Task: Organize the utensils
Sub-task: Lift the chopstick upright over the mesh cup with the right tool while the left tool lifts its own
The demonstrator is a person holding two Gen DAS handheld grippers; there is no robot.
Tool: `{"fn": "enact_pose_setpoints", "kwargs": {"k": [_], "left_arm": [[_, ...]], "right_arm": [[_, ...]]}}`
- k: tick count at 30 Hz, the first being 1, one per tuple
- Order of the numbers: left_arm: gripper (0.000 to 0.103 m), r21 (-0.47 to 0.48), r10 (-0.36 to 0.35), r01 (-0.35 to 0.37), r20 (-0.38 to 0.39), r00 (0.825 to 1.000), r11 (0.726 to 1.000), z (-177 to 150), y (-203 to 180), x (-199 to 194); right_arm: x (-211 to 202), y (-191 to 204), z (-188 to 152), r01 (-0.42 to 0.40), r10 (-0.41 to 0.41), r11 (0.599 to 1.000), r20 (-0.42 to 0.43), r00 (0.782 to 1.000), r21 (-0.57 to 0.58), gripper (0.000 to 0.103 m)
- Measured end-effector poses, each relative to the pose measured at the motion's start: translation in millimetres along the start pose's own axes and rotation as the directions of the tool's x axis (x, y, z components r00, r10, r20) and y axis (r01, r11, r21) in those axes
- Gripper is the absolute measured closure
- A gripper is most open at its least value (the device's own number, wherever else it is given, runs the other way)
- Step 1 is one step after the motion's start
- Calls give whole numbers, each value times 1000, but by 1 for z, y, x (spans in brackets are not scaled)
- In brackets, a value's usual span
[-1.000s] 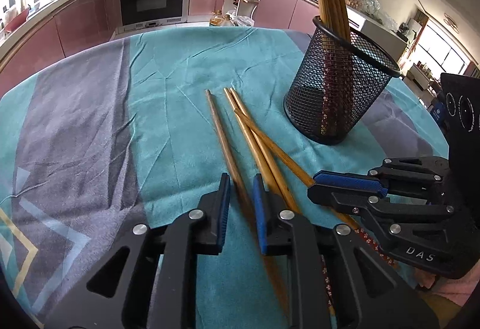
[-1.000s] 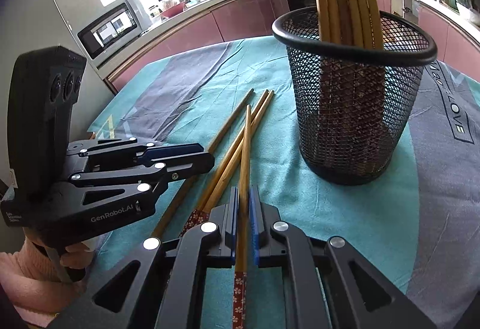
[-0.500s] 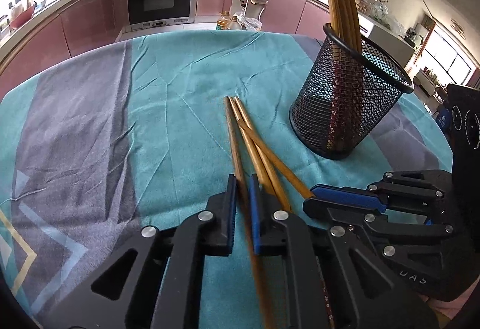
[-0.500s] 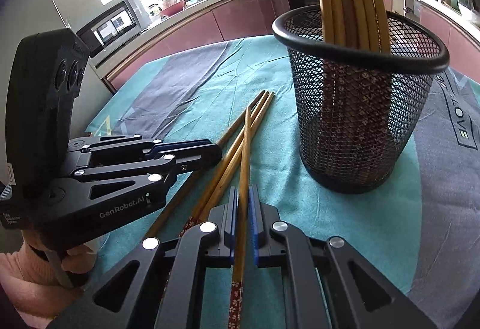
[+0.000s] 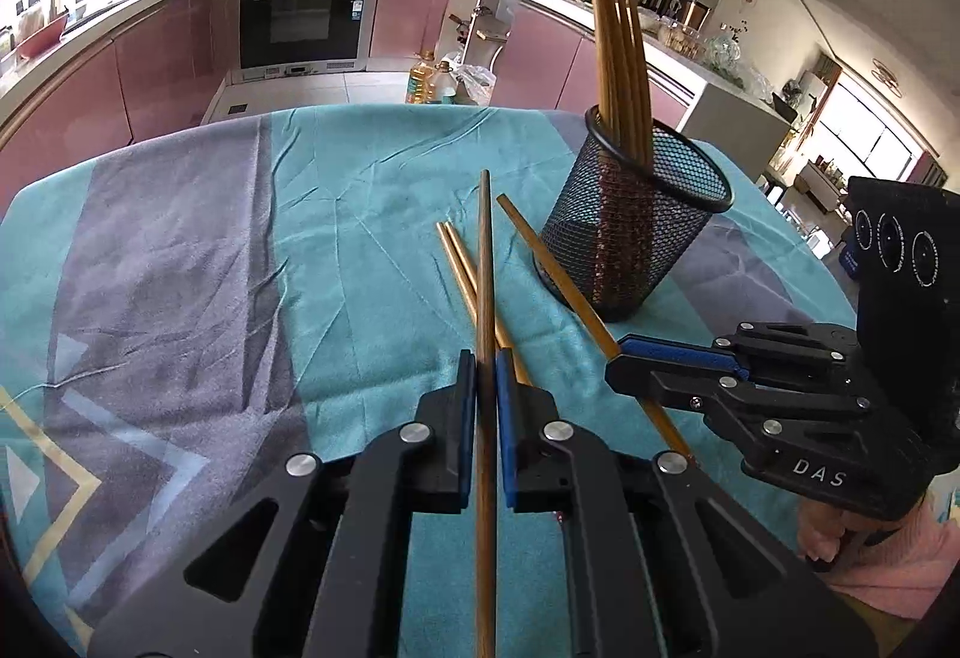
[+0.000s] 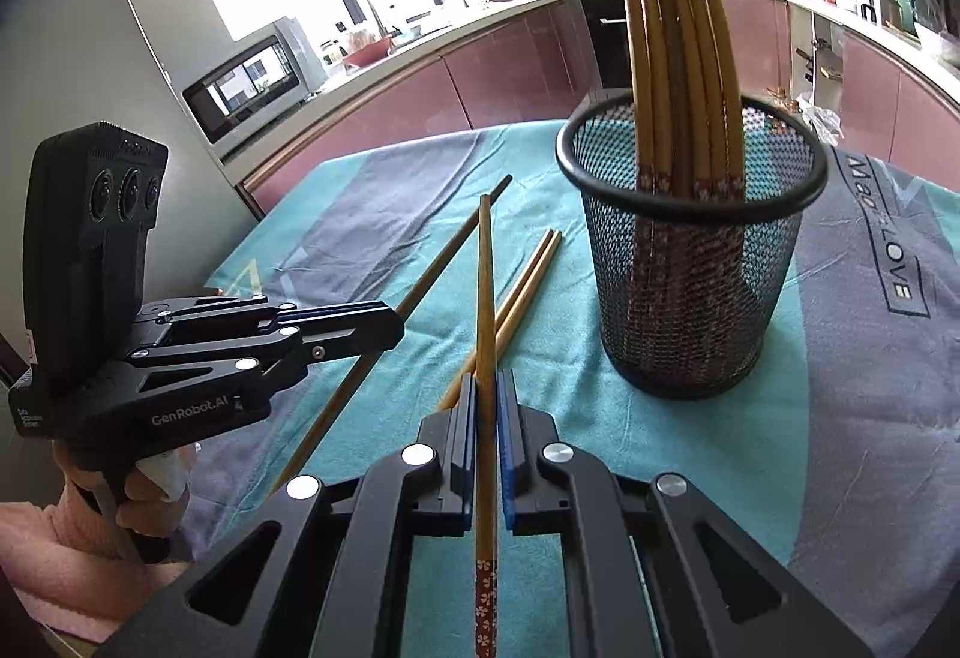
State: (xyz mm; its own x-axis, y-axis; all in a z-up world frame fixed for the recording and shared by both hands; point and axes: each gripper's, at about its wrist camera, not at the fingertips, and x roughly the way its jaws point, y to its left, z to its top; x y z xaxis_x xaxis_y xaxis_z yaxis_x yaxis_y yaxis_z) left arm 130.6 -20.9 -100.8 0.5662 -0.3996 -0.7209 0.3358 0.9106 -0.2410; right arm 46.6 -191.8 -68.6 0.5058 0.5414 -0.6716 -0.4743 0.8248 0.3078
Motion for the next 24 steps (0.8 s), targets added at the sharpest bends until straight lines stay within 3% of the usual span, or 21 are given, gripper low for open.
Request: {"fn": "enact_pose_setpoints", "kwargs": {"k": [6, 12, 24], "left_arm": [[96, 9, -75, 75, 49, 996, 997, 10, -3, -27], [96, 26, -171, 169, 92, 981, 985, 18, -14, -55], [96, 58, -235, 229, 162, 958, 972, 35, -32, -86]], "right_arm": [[-23, 1, 4, -11, 12, 1000, 54, 998, -6, 97], [-43, 0, 9, -9, 10, 1000, 106, 994, -7, 97], [-74, -10, 19, -12, 13, 1000, 190, 982, -7, 97]]}}
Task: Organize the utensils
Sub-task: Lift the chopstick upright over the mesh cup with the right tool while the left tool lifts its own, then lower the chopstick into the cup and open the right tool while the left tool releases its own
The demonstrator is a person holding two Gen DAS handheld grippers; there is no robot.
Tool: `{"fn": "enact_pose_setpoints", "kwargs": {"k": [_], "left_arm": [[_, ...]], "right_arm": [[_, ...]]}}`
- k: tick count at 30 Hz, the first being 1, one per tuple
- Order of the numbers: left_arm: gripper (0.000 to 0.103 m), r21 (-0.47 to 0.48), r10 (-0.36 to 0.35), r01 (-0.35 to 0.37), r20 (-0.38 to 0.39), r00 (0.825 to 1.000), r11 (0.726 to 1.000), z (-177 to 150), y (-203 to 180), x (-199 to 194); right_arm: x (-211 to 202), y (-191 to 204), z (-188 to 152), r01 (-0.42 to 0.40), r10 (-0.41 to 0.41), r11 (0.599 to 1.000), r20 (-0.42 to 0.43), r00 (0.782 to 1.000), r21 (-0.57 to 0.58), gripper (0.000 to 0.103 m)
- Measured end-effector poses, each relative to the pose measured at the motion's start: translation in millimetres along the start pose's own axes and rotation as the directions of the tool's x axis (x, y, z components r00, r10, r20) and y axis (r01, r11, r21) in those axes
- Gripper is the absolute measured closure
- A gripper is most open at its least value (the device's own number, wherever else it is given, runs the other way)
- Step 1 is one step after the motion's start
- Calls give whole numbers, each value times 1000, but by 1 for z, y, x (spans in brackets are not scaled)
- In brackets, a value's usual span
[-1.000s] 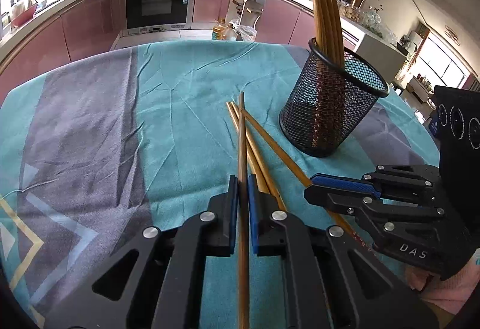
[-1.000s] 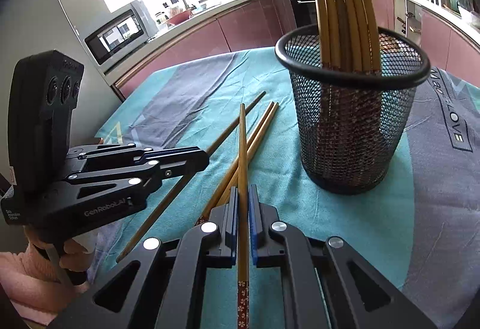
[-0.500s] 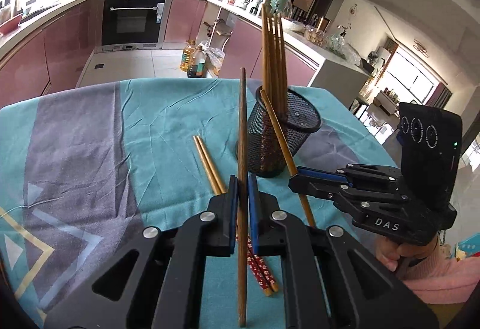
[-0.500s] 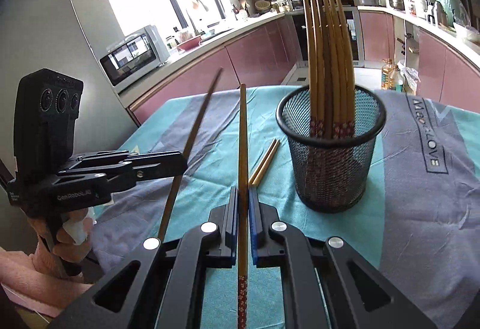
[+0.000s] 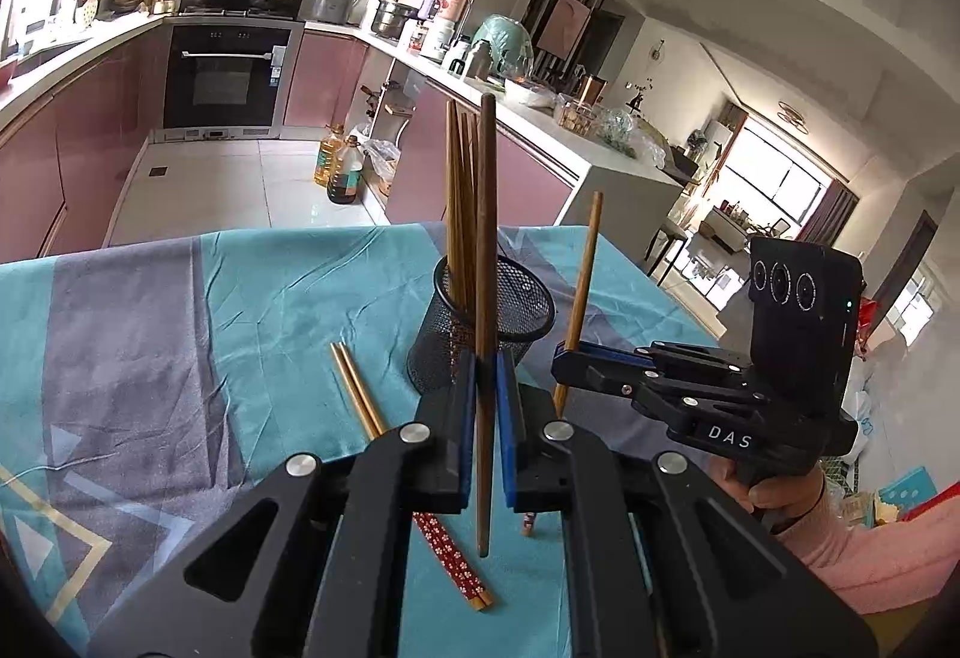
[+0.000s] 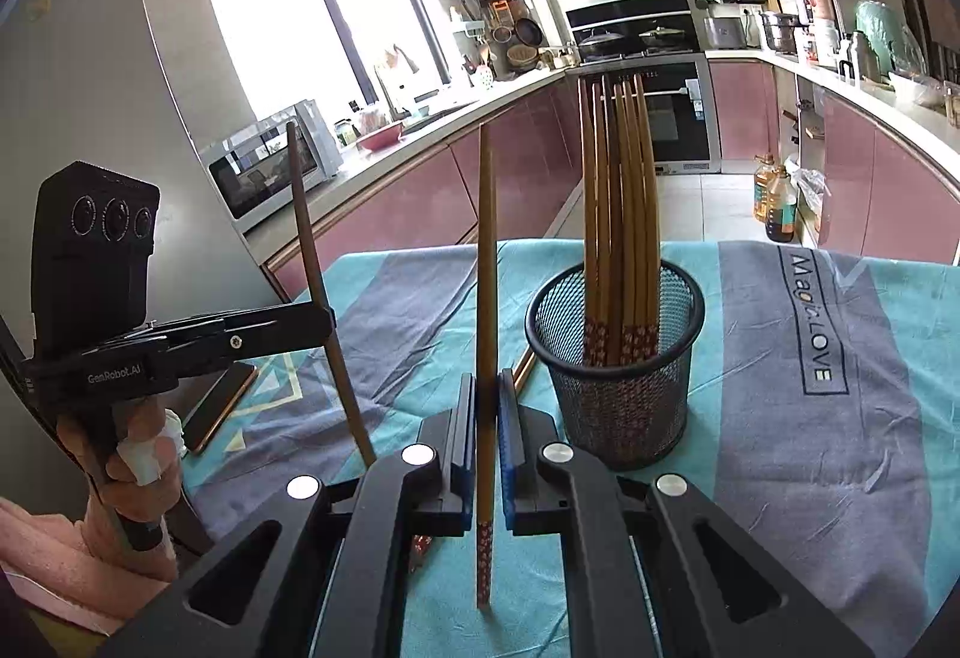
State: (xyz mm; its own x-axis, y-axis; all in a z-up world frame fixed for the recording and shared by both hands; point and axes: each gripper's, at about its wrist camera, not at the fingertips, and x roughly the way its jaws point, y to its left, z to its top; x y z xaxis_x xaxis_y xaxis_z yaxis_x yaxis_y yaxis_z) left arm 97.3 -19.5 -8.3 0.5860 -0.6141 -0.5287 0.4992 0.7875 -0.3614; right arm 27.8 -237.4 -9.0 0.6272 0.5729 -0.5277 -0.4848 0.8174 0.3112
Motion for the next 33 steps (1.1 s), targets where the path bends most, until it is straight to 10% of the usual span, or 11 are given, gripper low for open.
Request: {"fn": "enact_pose_setpoints", "kwargs": {"k": [33], "left_arm": [[96, 84, 24, -40, 190, 982, 996, 98, -46, -3]], "right_arm": [[-47, -22, 91, 88, -67, 993, 232, 970, -81, 97]]}}
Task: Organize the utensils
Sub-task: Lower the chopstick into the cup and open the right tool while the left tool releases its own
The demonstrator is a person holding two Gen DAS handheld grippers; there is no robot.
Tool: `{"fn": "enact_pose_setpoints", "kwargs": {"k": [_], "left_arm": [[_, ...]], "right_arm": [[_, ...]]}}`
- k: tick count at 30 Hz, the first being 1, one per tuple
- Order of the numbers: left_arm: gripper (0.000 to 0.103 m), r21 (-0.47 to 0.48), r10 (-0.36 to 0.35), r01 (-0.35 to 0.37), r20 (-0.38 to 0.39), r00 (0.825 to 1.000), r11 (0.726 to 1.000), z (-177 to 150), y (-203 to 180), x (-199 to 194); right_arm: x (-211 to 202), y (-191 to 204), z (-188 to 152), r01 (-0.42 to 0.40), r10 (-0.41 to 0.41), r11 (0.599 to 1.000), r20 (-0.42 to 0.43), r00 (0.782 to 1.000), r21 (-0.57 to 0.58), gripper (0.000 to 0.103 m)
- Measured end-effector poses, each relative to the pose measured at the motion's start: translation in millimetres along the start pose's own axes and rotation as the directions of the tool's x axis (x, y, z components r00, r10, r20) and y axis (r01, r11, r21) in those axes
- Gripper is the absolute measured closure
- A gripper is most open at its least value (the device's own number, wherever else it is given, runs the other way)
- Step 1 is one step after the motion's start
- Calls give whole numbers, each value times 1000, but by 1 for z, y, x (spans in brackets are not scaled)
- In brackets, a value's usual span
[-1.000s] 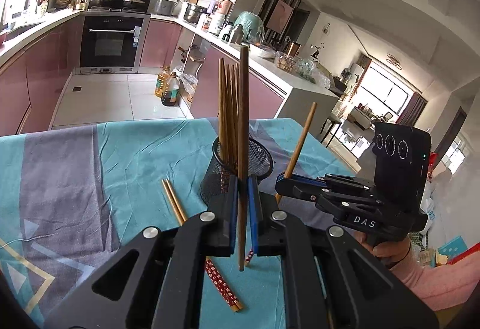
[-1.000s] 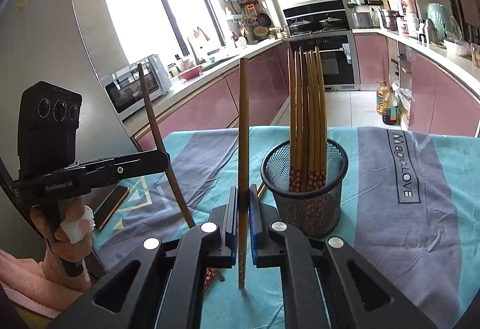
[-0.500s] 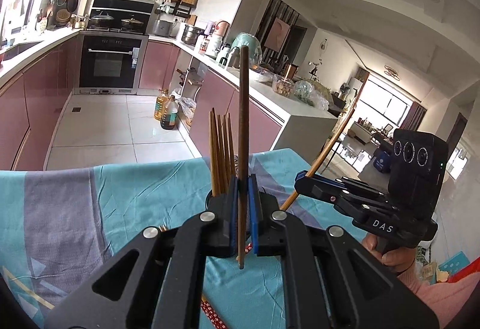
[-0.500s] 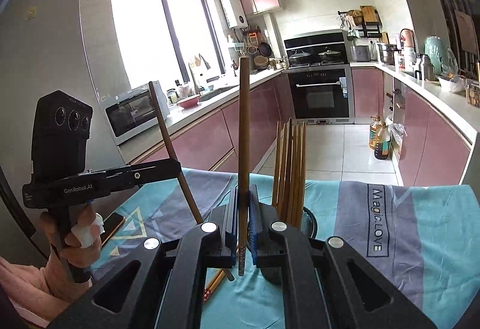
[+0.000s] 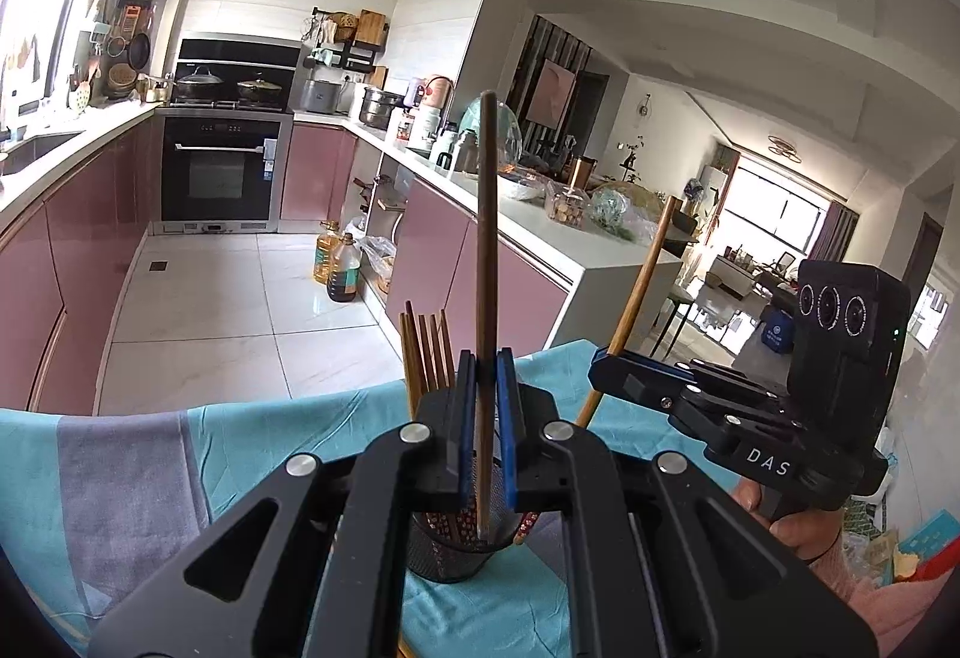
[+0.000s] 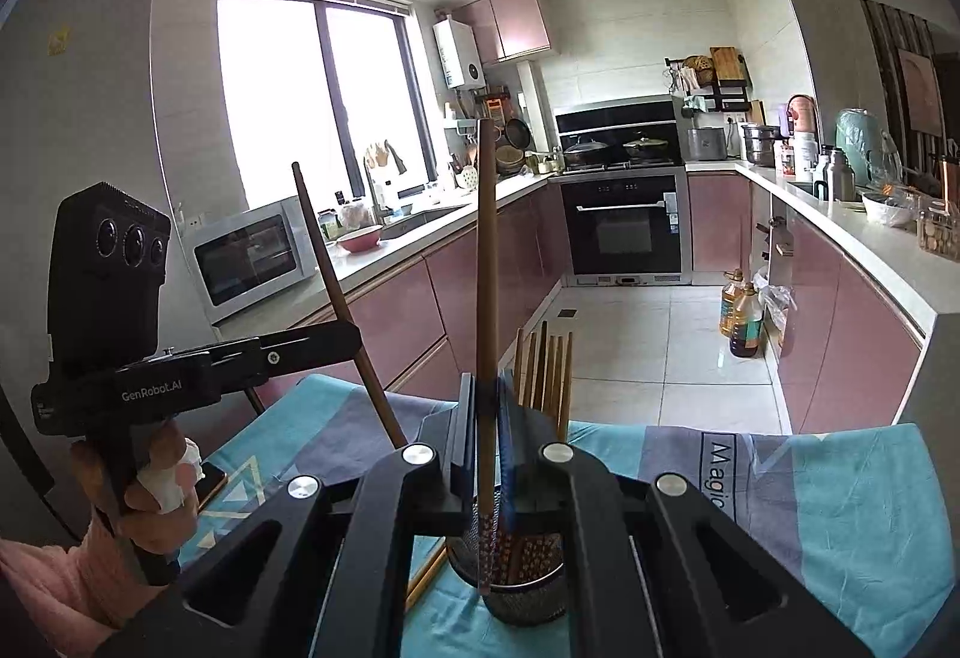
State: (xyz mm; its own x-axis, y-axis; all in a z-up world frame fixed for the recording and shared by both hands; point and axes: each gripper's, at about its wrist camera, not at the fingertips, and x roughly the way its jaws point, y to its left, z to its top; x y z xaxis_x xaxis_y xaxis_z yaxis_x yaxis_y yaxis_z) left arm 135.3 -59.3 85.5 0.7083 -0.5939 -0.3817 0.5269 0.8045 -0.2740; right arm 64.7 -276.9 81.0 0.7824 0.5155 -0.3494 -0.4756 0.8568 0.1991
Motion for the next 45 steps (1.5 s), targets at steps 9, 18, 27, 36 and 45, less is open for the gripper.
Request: {"fn": "enact_pose_setpoints", "kwargs": {"k": [9, 18, 27, 36, 45], "left_arm": [[96, 35, 72, -69, -74, 995, 997, -6, -2, 24], [96, 94, 104, -84, -222, 970, 992, -26, -2, 54], [96, 76, 112, -95, -262, 959, 993, -26, 8, 77], [93, 61, 132, -119, -299, 945, 991, -25, 17, 102], [83, 36, 143, -138, -275, 951, 990, -29, 26, 95]], "right_arm": [[23, -12, -4, 38, -38, 999, -42, 998, 9, 97], [52, -19, -25, 67, -64, 998, -184, 981, 10, 97], [74, -26, -34, 99, -88, 995, -254, 963, 30, 97], [80, -27, -37, 109, -88, 992, -257, 962, 68, 95], [65, -22, -39, 91, -73, 993, -228, 971, 70, 83]]}}
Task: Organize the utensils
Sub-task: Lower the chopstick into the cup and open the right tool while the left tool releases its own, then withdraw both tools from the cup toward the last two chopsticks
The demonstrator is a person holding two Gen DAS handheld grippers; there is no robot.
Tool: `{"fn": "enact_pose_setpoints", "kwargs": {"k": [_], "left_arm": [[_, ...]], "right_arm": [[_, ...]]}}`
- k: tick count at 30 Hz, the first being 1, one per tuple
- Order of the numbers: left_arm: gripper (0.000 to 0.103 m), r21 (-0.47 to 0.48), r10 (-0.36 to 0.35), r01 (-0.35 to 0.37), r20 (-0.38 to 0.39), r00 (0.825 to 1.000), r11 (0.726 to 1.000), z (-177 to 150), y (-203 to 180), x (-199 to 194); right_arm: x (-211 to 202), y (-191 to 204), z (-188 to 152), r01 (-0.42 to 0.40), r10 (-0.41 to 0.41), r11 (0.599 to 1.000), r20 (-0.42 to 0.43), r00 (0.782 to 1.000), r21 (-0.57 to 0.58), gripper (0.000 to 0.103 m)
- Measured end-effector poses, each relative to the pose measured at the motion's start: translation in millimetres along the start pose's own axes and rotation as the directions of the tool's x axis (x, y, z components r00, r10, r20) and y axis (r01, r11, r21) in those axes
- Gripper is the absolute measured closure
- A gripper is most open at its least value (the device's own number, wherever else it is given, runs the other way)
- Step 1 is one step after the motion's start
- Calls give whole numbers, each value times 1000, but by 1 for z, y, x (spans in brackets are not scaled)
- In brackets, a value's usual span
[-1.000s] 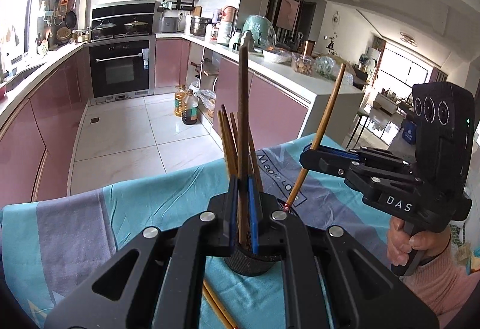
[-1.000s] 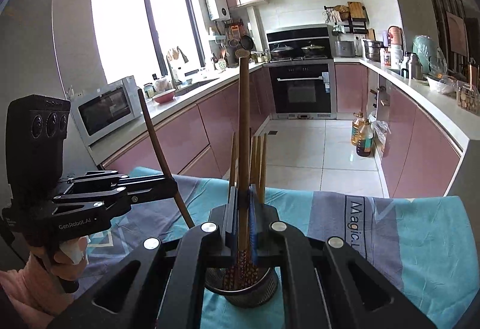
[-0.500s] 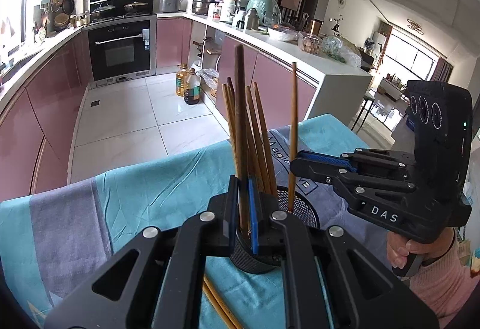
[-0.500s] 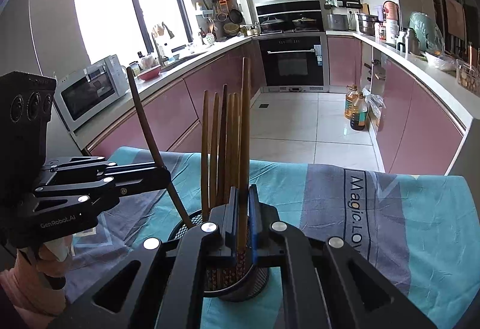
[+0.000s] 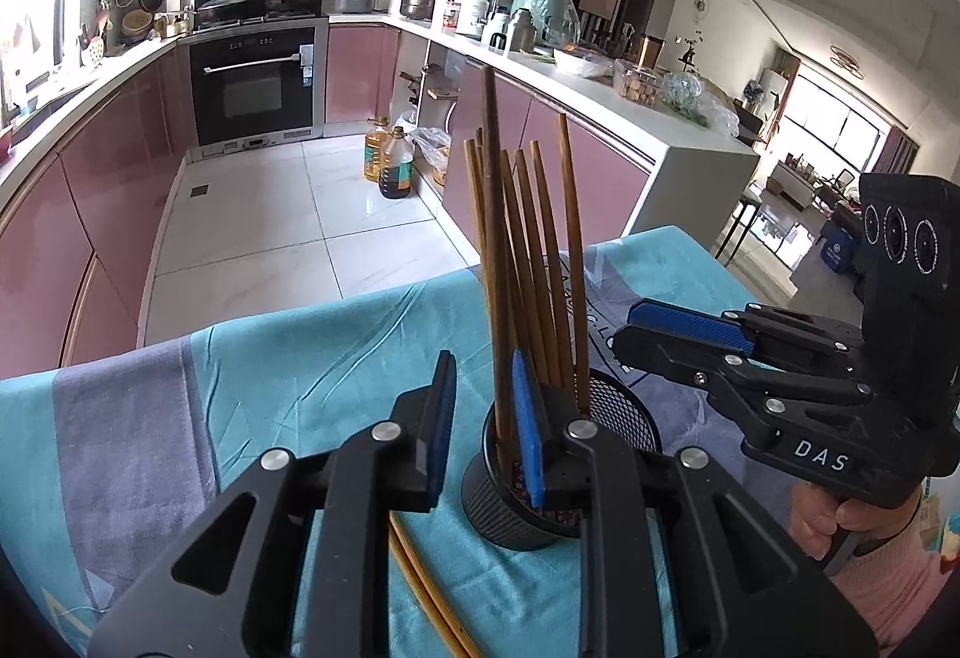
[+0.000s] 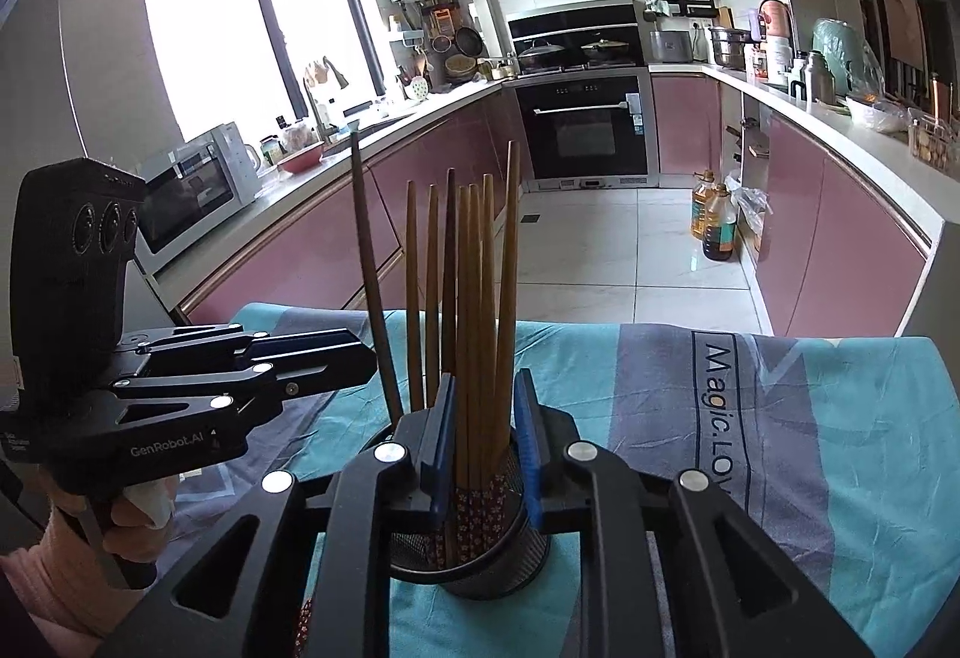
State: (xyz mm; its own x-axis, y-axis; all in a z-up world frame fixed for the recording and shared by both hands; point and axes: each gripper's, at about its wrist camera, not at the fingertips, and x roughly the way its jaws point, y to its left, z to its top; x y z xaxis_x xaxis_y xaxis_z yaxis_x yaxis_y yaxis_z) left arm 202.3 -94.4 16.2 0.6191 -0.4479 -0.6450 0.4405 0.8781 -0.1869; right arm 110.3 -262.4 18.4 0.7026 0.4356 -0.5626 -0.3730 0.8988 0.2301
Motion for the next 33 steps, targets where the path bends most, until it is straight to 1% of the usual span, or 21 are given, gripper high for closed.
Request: {"fn": "enact_pose_setpoints", "kwargs": {"k": [3, 9, 12, 16, 18, 22, 24, 28, 33], "left_arm": [[82, -7, 3, -3, 21, 1000, 1000, -3, 3, -8], [77, -11, -9, 9, 70, 997, 1000, -17, 8, -28], [74, -9, -14, 15, 85, 996, 1000, -30, 11, -38], [71, -4, 4, -3, 80, 997, 1000, -54, 18, -46], [67, -6, 18, -18, 69, 997, 1000, -67, 22, -47], [65, -40, 27, -25, 31, 999, 999, -95, 34, -45], [62, -60, 35, -35, 10, 999, 998, -108, 41, -42], [61, -86, 66, -68, -28, 997, 994, -128, 53, -36], [60, -121, 82, -89, -59, 995, 989, -148, 64, -30]], "right_arm": [[-6, 6, -2, -8, 8, 1000, 12, 1000, -11, 78], [-16, 23, -14, -41, 42, 998, 16, 999, -54, 73], [-23, 33, -22, -77, 78, 994, 16, 997, -79, 72], [-31, 50, -38, -135, 136, 983, -4, 991, -127, 71], [-31, 58, -48, -162, 160, 976, -28, 987, -145, 69], [-16, 69, -70, -195, 184, 971, -93, 979, -135, 67], [-4, 74, -81, -202, 185, 972, -135, 973, -121, 67], [23, 81, -99, -207, 184, 975, -216, 959, -86, 67], [45, 90, -114, -190, 163, 979, -277, 947, -72, 67]]}}
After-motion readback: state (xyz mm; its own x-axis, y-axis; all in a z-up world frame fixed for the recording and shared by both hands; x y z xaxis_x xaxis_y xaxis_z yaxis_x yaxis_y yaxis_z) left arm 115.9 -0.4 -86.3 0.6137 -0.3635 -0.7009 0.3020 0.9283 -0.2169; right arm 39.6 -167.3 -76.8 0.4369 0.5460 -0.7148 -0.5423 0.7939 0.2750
